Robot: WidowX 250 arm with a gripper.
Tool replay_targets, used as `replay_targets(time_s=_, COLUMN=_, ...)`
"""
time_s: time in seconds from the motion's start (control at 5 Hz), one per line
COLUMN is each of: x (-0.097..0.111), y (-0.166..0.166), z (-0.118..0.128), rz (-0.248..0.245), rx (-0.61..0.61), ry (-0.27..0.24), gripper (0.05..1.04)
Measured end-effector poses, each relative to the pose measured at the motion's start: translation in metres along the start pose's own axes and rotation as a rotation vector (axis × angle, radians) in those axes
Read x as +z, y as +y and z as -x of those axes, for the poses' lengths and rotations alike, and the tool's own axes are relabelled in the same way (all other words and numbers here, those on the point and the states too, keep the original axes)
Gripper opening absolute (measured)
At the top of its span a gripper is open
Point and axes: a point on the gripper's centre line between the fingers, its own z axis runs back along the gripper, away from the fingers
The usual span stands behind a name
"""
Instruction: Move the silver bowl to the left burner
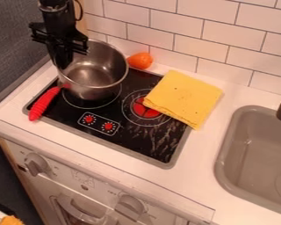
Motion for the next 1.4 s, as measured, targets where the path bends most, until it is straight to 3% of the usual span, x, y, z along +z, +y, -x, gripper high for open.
replay_targets(time_s=0.4, x=-0.020, y=-0.017, z=0.005, rz=0.062, rx=-0.029, ry=0.035, gripper=0.112)
replay_targets(time_s=0.6, x=-0.023, y=-0.019, z=0.008, rz=0.062, rx=-0.051, ry=0.042, gripper=0.281)
replay_targets(time_s=0.8, x=-0.006, y=-0.011, z=0.005, rz=0.010, rx=-0.058, ry=0.000, gripper=0.567)
replay_targets(time_s=1.0, x=0.031, y=-0.008, z=0.002, rz=-0.067, rx=-0.141, ry=-0.094, gripper=0.868)
replay_targets(time_s=1.2, x=0.058, y=-0.025, z=0.001, rz=-0.048, rx=-0.200, ry=-0.127, gripper=1.012)
replay_targets(time_s=1.4, x=0.061, y=-0.036, z=0.004, rz=0.050, rx=-0.211, ry=-0.116, gripper=1.009)
